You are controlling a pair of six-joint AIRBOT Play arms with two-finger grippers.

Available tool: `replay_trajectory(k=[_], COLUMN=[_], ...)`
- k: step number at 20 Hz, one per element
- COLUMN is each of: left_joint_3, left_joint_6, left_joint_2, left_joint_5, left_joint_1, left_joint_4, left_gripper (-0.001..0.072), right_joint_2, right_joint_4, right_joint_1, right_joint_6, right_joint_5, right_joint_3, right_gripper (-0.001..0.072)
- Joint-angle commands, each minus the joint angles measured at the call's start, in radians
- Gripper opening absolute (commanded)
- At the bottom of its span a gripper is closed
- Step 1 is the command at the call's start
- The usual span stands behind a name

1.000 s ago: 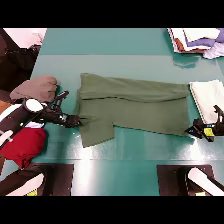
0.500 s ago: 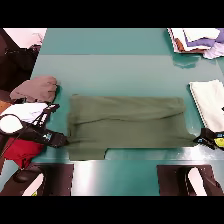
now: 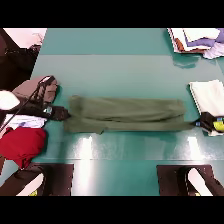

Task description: Fold the shirts.

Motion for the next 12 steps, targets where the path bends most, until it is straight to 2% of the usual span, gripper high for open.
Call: replay_trajectory(k=[1, 5, 9, 10, 11, 12], left_joint_3=[0.079, 0.142, 0.15, 0.15, 0.151, 0.156], left_joint_6=[0.017, 0.016, -0.01, -0.018, -0.019, -0.018], left_joint_2=[-0.179, -0.304, -0.333, -0.334, -0.334, -0.334], left_joint_5=[0.143, 0.244, 0.348, 0.364, 0.368, 0.364], left_joint_1=[0.003, 0.003, 0.003, 0.003, 0.004, 0.003], left_joint_4=[-0.002, 0.003, 0.003, 0.002, 0.002, 0.002], left_gripper=[0.0024, 0.0025, 0.0028, 0.024, 0.0539, 0.0624], right_joint_2=[-0.184, -0.384, -0.525, -0.554, -0.578, -0.6], right_joint_4=[0.014, 0.014, 0.017, 0.018, 0.018, 0.018], right_joint_1=[0.11, 0.177, 0.188, 0.186, 0.183, 0.175], right_joint_6=[0.017, 0.022, 0.058, 0.073, 0.072, 0.072], right_joint_5=[-0.097, -0.112, -0.131, -0.144, -0.15, -0.146], right_joint_3=[0.146, 0.305, 0.421, 0.448, 0.475, 0.507], right_gripper=[0.0015, 0.0015, 0.0018, 0.0052, 0.0257, 0.0455])
